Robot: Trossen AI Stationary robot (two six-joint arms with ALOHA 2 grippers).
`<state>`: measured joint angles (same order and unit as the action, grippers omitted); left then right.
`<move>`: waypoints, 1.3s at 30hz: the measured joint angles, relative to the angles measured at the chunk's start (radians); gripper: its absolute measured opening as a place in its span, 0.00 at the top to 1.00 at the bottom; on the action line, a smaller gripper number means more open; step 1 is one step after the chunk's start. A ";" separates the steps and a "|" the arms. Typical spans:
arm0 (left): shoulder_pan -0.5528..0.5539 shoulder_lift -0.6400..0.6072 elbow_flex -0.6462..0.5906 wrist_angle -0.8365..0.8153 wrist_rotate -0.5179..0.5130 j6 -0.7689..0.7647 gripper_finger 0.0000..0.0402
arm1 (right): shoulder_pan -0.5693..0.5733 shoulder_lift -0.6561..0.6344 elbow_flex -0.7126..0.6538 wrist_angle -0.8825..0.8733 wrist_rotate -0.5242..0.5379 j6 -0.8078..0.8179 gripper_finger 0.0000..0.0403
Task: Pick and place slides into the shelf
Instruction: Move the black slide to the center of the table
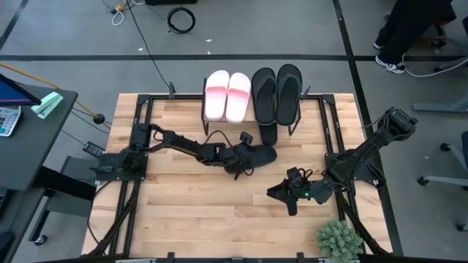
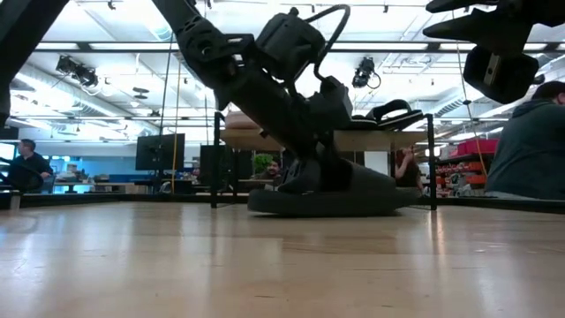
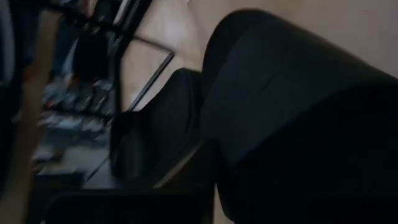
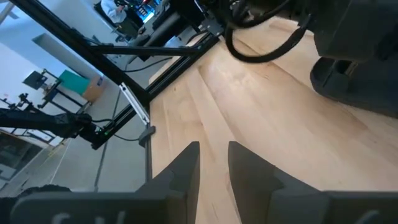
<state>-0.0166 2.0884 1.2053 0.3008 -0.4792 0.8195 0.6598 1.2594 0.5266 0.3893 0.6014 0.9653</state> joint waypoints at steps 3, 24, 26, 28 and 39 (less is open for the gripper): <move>-0.038 0.000 -0.002 -0.019 -0.159 -0.025 0.96 | 0.002 0.000 0.000 0.000 0.000 0.001 0.78; -0.116 -0.173 0.000 -0.543 -0.343 -0.574 0.97 | 0.046 0.000 0.000 0.000 0.000 0.002 0.78; -0.056 -0.158 0.000 -0.560 -0.279 -0.655 0.96 | 0.046 0.000 0.000 -0.001 0.000 0.001 0.78; -0.010 -0.156 -0.002 -0.576 -0.324 -0.697 0.96 | 0.046 0.000 0.000 -0.001 0.000 0.001 0.78; 0.142 -0.159 0.000 -0.485 -0.265 -0.626 0.95 | 0.046 0.000 0.000 -0.033 0.000 -0.024 0.78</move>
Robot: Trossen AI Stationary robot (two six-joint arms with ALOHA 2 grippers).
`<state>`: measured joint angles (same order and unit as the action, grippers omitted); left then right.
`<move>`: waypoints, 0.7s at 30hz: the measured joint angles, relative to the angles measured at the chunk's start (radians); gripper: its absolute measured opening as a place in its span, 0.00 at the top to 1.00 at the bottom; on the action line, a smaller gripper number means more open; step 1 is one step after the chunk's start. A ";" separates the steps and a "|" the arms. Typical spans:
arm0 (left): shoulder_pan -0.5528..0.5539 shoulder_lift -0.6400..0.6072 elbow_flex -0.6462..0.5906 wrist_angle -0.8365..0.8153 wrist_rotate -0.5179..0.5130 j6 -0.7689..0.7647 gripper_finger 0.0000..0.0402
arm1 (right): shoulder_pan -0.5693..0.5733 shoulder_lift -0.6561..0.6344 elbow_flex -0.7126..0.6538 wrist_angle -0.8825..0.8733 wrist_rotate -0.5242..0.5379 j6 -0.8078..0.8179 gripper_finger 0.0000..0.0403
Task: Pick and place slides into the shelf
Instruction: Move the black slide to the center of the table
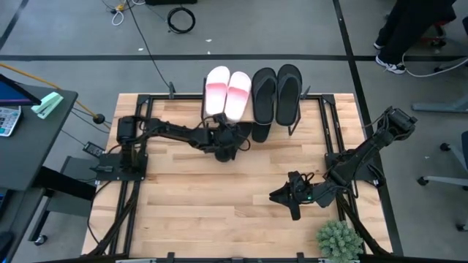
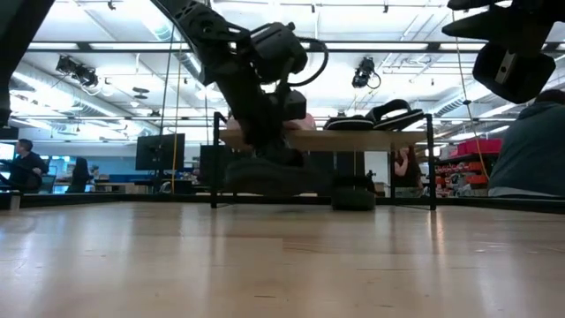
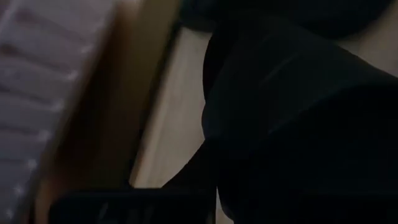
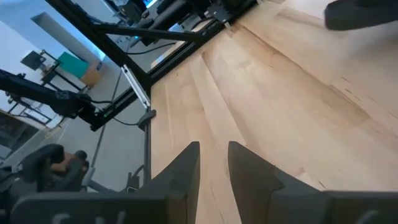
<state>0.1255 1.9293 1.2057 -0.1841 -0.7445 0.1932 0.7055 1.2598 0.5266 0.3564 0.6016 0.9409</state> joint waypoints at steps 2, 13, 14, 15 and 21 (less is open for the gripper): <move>0.017 -0.001 0.000 -0.001 0.026 0.000 0.95 | 0.000 0.000 0.000 0.000 0.000 0.000 0.78; -0.015 0.000 0.000 -0.008 0.150 -0.040 0.73 | 0.000 0.000 0.000 -0.003 0.000 0.000 0.78; -0.020 0.001 0.000 -0.010 0.154 -0.056 0.69 | -0.001 0.000 0.000 -0.003 0.000 0.000 0.78; -0.023 0.001 0.000 -0.011 0.157 -0.073 0.65 | -0.001 0.000 0.000 -0.003 0.000 0.000 0.78; -0.048 0.001 0.000 -0.051 0.151 -0.169 0.49 | -0.001 0.000 0.000 -0.002 0.000 0.001 0.78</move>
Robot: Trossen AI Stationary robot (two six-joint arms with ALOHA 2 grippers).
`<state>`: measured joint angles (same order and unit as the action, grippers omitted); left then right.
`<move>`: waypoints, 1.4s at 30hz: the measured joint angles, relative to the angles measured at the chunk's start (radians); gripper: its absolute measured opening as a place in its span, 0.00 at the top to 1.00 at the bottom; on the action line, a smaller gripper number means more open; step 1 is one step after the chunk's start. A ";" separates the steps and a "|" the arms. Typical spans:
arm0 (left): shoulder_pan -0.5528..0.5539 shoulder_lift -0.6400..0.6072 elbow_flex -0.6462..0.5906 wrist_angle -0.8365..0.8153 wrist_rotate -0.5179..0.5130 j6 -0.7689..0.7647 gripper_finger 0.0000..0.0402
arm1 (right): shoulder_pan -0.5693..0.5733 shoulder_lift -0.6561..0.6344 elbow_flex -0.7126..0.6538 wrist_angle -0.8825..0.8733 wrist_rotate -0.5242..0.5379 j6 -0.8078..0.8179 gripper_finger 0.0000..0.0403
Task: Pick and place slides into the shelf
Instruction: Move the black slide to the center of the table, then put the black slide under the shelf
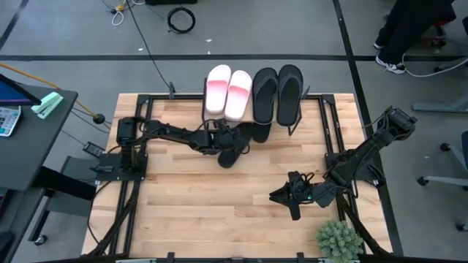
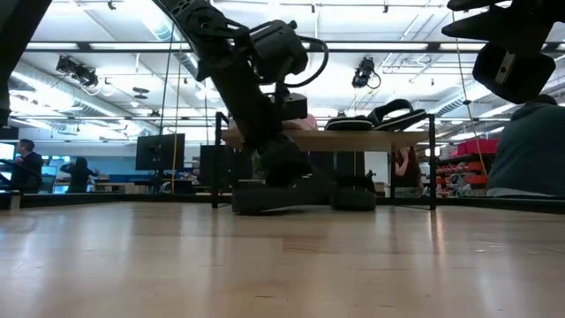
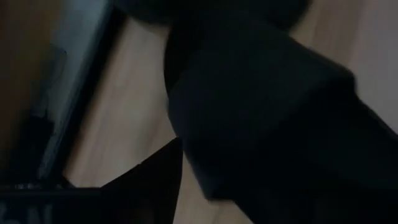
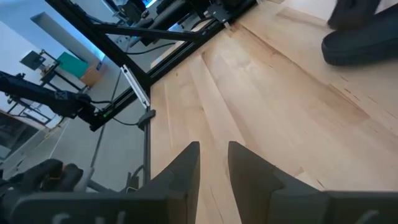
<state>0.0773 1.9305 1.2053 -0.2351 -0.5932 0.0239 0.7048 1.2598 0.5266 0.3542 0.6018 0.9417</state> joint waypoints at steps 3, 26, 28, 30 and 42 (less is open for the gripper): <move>-0.032 0.001 -0.001 -0.058 -0.006 -0.047 0.48 | 0.000 0.000 0.000 0.000 0.000 0.000 0.78; -0.255 -0.080 0.000 -0.110 -0.113 -0.118 0.75 | 0.000 0.000 0.000 -0.013 0.000 0.003 0.78; -0.277 -0.095 0.000 -0.107 -0.096 -0.151 0.76 | 0.000 0.000 0.000 -0.014 0.000 0.002 0.78; -0.296 -0.104 0.000 -0.097 -0.025 -0.180 0.77 | 0.000 0.000 0.000 -0.016 0.000 0.002 0.78; -0.358 0.003 -0.001 0.114 0.285 -0.179 0.98 | 0.000 0.000 0.000 -0.018 0.000 -0.001 0.78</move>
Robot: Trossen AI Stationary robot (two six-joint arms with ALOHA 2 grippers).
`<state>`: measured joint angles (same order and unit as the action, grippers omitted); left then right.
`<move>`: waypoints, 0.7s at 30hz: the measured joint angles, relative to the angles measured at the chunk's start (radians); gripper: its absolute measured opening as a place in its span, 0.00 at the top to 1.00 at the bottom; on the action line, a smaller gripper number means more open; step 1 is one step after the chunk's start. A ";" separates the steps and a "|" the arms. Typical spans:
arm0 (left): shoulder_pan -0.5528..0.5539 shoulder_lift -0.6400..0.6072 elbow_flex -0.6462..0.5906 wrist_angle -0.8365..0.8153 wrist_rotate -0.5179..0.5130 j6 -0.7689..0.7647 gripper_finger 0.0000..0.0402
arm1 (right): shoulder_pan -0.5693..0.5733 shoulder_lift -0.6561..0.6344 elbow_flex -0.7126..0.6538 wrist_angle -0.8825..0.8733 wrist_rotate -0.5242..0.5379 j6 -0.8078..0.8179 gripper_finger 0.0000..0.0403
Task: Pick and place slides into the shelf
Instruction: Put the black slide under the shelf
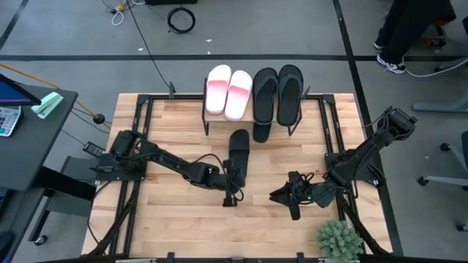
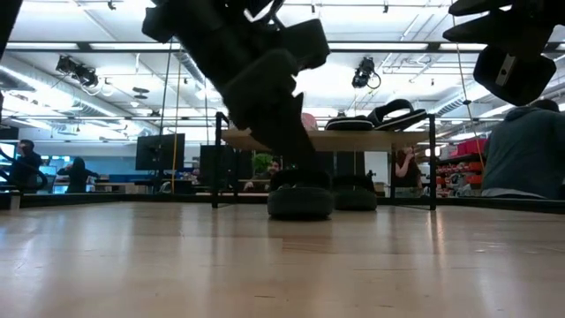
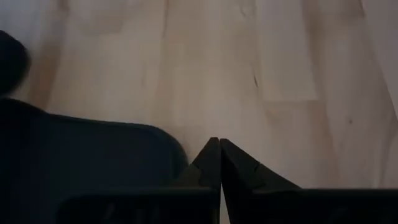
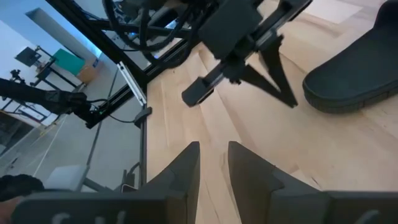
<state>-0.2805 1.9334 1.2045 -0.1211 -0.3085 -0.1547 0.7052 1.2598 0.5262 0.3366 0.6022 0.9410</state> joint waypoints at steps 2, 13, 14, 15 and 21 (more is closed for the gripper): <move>-0.004 0.008 0.000 -0.007 0.003 -0.001 0.97 | 0.000 0.000 0.000 -0.001 0.000 -0.002 0.78; 0.078 0.028 -0.001 -0.122 0.028 -0.011 0.98 | 0.000 0.000 0.000 0.000 0.000 -0.028 0.78; 0.098 0.028 0.000 -0.117 0.021 0.000 0.99 | 0.000 0.000 0.000 -0.001 0.000 -0.028 0.78; 0.121 0.028 0.000 -0.116 0.018 0.012 0.99 | 0.000 0.000 0.000 -0.001 0.000 -0.027 0.78; 0.265 0.028 0.000 -0.118 0.013 0.084 0.98 | 0.000 0.000 0.000 -0.003 0.000 -0.028 0.78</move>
<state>-0.0154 1.9617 1.2045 -0.2394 -0.2955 -0.0709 0.7052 1.2598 0.5262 0.3337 0.6022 0.9134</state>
